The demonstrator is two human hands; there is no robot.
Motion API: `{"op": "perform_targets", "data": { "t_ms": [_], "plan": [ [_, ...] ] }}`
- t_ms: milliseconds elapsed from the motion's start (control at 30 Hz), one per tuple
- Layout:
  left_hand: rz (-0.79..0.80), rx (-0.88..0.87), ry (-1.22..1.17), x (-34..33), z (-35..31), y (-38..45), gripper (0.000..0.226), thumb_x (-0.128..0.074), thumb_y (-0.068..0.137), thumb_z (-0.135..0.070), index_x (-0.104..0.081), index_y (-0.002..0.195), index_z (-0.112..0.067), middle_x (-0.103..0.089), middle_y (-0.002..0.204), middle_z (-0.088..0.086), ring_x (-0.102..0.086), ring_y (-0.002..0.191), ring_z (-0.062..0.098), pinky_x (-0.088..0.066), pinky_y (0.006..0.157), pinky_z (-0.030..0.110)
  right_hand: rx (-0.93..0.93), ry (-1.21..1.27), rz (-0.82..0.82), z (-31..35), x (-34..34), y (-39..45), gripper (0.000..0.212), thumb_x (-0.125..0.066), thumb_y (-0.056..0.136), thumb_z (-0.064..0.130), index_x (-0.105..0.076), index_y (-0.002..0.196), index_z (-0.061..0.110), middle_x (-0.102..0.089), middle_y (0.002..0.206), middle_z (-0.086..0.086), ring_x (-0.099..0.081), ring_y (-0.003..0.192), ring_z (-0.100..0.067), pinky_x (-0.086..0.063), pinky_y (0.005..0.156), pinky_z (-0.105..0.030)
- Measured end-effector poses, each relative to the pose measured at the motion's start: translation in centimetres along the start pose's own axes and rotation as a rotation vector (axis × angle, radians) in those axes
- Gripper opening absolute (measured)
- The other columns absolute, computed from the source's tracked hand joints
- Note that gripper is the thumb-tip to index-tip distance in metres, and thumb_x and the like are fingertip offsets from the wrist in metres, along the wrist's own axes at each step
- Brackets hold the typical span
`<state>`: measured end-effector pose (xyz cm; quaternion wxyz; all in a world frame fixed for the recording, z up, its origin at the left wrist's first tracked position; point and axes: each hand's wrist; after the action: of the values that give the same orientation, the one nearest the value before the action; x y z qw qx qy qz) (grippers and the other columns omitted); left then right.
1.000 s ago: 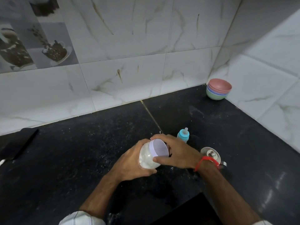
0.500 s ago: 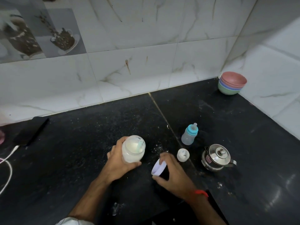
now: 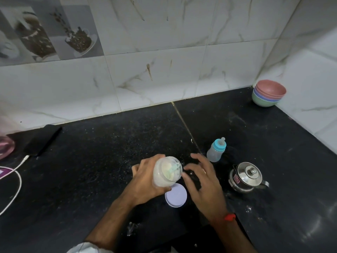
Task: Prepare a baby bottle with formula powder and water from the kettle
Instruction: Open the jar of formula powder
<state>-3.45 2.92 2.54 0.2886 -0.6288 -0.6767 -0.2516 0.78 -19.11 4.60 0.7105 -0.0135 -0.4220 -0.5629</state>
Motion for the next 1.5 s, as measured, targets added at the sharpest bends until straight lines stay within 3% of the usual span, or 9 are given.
{"op": "perform_targets", "data": {
  "t_ms": [267,500,600,667,767,867,1100,1333,1500],
  "plan": [
    [0.049,-0.152,0.182,-0.9,-2.7,0.5,0.104,-0.085,0.066,-0.058,-0.027,0.151,-0.044,-0.035,0.138,-0.032,-0.023,0.132,-0.004,-0.019,0.109,0.031,-0.13,-0.466,0.569,0.7,2.2,3.7,0.031,-0.058,0.099,0.038,-0.065,0.127,0.028,-0.053,0.135,0.006,-0.053,0.124,-0.019,-0.046,0.101,-0.037],
    [0.071,-0.137,0.16,-1.3,-3.1,0.3,0.106,-0.084,0.065,-0.058,-0.026,0.152,-0.044,-0.031,0.136,-0.037,-0.02,0.129,-0.01,-0.02,0.111,0.032,-0.069,-0.482,0.312,1.0,1.9,2.5,0.018,-0.08,0.083,0.028,-0.073,0.095,0.017,-0.061,0.113,0.003,-0.065,0.101,-0.019,-0.058,0.073,-0.034],
    [0.075,-0.147,0.158,-1.4,-3.2,0.4,0.106,-0.084,0.065,-0.059,-0.027,0.152,-0.044,-0.032,0.137,-0.036,-0.021,0.13,-0.008,-0.02,0.11,0.032,-0.058,-0.513,0.4,0.6,1.8,2.6,0.022,-0.08,0.082,0.032,-0.077,0.098,0.018,-0.059,0.124,0.004,-0.056,0.122,-0.02,-0.051,0.097,-0.045],
    [0.077,-0.151,0.157,-1.5,-3.2,0.5,0.106,-0.084,0.064,-0.061,-0.027,0.152,-0.044,-0.034,0.14,-0.035,-0.022,0.131,-0.008,-0.022,0.111,0.034,-0.245,-0.347,0.489,0.5,2.1,2.8,0.017,-0.075,0.087,0.035,-0.078,0.097,0.022,-0.055,0.129,0.009,-0.047,0.126,-0.013,-0.042,0.106,-0.036],
    [0.059,-0.139,0.139,-1.5,-3.1,0.5,0.106,-0.084,0.064,-0.062,-0.027,0.151,-0.044,-0.032,0.141,-0.037,-0.023,0.131,-0.008,-0.022,0.113,0.036,-0.534,0.079,0.353,0.3,2.8,3.0,0.014,-0.084,0.082,0.024,-0.073,0.073,0.027,-0.065,0.111,0.008,-0.061,0.107,-0.007,-0.045,0.089,-0.02],
    [0.032,-0.099,0.109,-1.6,-2.8,0.6,0.105,-0.086,0.063,-0.064,-0.026,0.148,-0.047,-0.029,0.134,-0.044,-0.022,0.13,-0.009,-0.019,0.112,0.035,-0.773,0.44,0.221,0.0,3.7,2.8,0.011,-0.085,0.083,0.016,-0.078,0.074,0.017,-0.075,0.083,0.007,-0.069,0.079,0.0,-0.052,0.074,-0.021],
    [-0.029,0.009,0.035,-1.7,-2.5,0.7,0.105,-0.088,0.06,-0.067,-0.027,0.145,-0.05,-0.036,0.142,-0.034,-0.027,0.133,-0.004,-0.017,0.113,0.035,-1.091,0.842,0.032,-1.4,5.7,1.6,0.014,-0.081,0.085,0.016,-0.076,0.091,0.004,-0.073,0.093,-0.013,-0.064,0.089,-0.021,-0.057,0.094,-0.048],
    [-0.07,0.076,0.025,-1.6,-1.4,0.9,0.108,-0.09,0.056,-0.07,-0.029,0.143,-0.05,-0.041,0.141,-0.028,-0.031,0.134,0.002,-0.016,0.113,0.04,-0.995,0.649,-0.292,-4.5,5.7,0.2,0.01,-0.074,0.093,0.016,-0.07,0.089,0.008,-0.066,0.075,-0.005,-0.059,0.06,-0.012,-0.053,0.054,-0.023],
    [-0.066,0.099,0.012,-1.2,-1.2,1.3,0.105,-0.09,0.054,-0.065,-0.033,0.141,-0.05,-0.048,0.138,-0.025,-0.037,0.136,0.01,-0.021,0.117,0.05,-0.671,0.198,-0.408,-5.9,4.0,-1.0,0.008,-0.075,0.092,0.02,-0.071,0.086,0.019,-0.071,0.077,0.003,-0.062,0.067,-0.009,-0.05,0.064,-0.023]
  ]
}}
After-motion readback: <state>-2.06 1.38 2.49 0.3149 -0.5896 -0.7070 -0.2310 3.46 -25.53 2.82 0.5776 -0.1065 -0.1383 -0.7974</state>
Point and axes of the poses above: each hand's wrist, its own y-axis towards the middle knuckle, its own x-axis out of the back of the hand, z = x × y
